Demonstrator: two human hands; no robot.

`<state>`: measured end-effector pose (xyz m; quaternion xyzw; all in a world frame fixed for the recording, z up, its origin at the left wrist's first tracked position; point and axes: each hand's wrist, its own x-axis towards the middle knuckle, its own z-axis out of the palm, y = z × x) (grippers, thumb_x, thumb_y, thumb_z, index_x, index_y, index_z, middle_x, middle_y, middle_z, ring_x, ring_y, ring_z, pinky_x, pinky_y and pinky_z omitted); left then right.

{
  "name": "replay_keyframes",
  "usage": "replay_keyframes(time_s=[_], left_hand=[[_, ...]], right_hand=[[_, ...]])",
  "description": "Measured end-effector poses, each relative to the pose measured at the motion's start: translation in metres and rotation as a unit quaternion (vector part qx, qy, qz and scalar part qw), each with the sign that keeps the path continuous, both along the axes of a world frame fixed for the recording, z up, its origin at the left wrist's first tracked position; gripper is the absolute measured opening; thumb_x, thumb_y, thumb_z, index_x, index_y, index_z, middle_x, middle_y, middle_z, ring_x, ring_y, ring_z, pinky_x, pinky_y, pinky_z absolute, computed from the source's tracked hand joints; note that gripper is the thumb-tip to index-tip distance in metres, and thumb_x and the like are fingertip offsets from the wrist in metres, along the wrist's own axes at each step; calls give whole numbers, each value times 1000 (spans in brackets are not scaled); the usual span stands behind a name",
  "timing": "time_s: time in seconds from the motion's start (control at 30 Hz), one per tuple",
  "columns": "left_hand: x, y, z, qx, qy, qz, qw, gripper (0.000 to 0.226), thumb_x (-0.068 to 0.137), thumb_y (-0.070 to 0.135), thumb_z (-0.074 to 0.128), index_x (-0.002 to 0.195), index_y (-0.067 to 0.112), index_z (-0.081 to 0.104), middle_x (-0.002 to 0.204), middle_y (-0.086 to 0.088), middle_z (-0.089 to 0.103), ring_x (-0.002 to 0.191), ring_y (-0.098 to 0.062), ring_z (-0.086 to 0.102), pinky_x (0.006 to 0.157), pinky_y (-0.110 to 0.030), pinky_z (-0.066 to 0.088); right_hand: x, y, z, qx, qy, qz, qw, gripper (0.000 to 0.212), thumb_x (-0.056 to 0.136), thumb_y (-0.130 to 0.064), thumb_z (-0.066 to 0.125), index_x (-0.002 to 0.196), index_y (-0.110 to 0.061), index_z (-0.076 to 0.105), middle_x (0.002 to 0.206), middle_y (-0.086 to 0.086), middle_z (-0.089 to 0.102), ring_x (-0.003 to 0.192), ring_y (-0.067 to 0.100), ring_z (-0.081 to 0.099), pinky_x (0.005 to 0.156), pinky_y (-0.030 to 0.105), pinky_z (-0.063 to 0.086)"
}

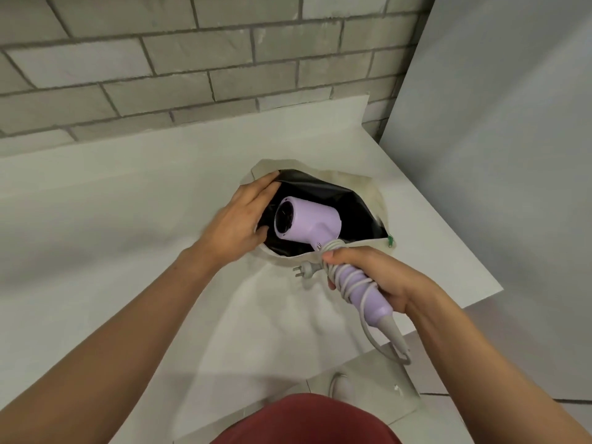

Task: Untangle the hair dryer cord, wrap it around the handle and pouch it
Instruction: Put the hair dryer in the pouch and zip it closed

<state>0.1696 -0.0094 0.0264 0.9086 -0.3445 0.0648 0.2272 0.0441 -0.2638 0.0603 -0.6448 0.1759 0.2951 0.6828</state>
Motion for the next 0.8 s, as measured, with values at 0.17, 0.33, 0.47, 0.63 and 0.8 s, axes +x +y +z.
replay_keyframes(time_s=[0.17,0.33,0.47,0.63,0.8], left_hand=[[-25,-1,-1,-23,-54,-4,998,93,78,-3,73,158,19,32,168,9,23,134,-24,43,80,-38,59],[-44,2,-4,-22,-65,17,997,93,79,-1,78,159,15,33,169,8,23,129,-22,42,80,-24,49],[-58,2,-8,1,-37,44,998,96,80,2,79,160,18,30,169,13,20,130,-20,40,64,-31,59],[-73,-1,-18,21,-14,54,998,92,79,2,79,158,14,34,169,9,20,132,-22,40,56,-32,59],[-82,-3,-31,6,11,53,999,92,78,0,79,158,11,34,169,4,22,132,-24,40,64,-40,61]], right_hand=[[14,-5,-3,39,9,-4,999,38,87,-44,76,102,-9,70,79,14,71,56,17,61,50,24,52],[32,-4,-10,59,24,-86,994,26,95,-36,73,99,-11,68,75,12,67,59,18,66,49,22,52],[48,0,-24,53,22,-189,980,23,91,-35,76,94,-15,64,78,7,59,71,23,59,61,29,50],[65,8,-39,-76,-11,-269,960,27,85,-41,73,89,-16,67,64,-2,64,44,15,59,47,23,42],[79,16,-57,-84,-22,-320,944,23,89,-29,66,96,-8,71,86,7,67,61,22,61,51,27,48]])
